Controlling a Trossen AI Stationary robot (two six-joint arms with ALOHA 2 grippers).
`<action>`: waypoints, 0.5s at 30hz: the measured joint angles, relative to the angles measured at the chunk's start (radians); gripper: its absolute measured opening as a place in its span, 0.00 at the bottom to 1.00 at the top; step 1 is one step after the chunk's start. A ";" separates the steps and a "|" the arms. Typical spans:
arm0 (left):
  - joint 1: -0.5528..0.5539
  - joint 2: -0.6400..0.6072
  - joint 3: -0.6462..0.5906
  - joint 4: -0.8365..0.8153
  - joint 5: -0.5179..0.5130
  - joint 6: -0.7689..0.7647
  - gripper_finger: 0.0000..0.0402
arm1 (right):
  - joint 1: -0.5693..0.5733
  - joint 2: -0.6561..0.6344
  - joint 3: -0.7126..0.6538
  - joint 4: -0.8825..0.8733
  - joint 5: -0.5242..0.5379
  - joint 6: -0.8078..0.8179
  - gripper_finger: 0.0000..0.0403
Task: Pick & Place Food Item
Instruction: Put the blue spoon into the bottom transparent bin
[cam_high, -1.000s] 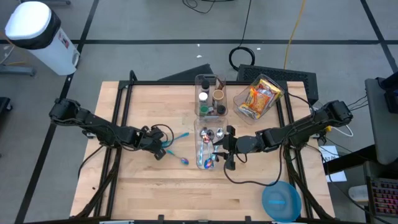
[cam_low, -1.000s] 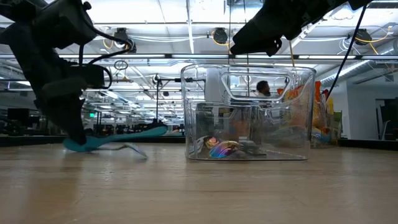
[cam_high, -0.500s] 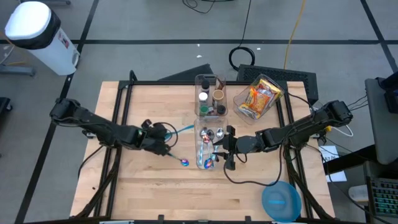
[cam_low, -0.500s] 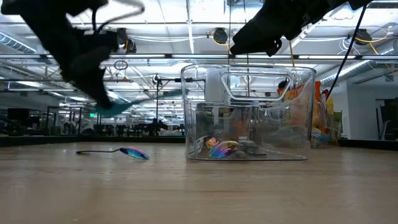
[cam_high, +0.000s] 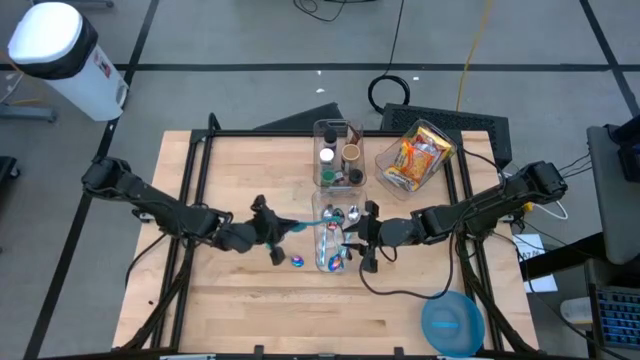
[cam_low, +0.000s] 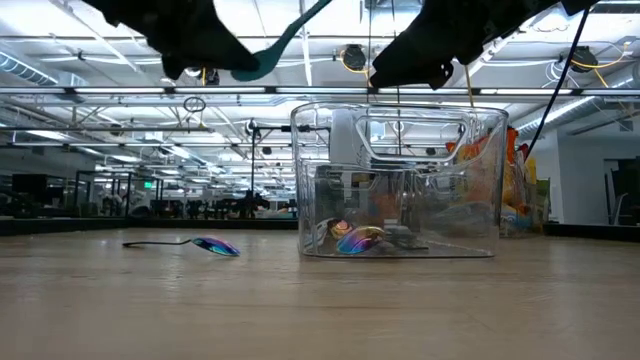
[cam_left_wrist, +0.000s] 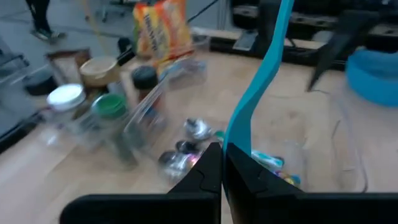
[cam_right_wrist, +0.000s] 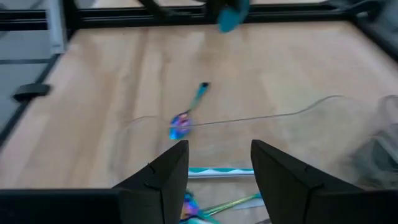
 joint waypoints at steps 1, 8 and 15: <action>0.000 0.009 -0.001 0.033 0.003 0.022 0.01 | 0.000 0.000 0.000 0.000 0.022 -0.005 0.41; 0.015 0.116 -0.002 0.297 0.031 0.117 0.01 | 0.000 0.000 0.000 0.116 0.214 -0.085 0.41; 0.060 0.193 -0.002 0.391 0.050 0.135 0.01 | 0.008 0.000 -0.055 0.386 0.215 -0.223 0.41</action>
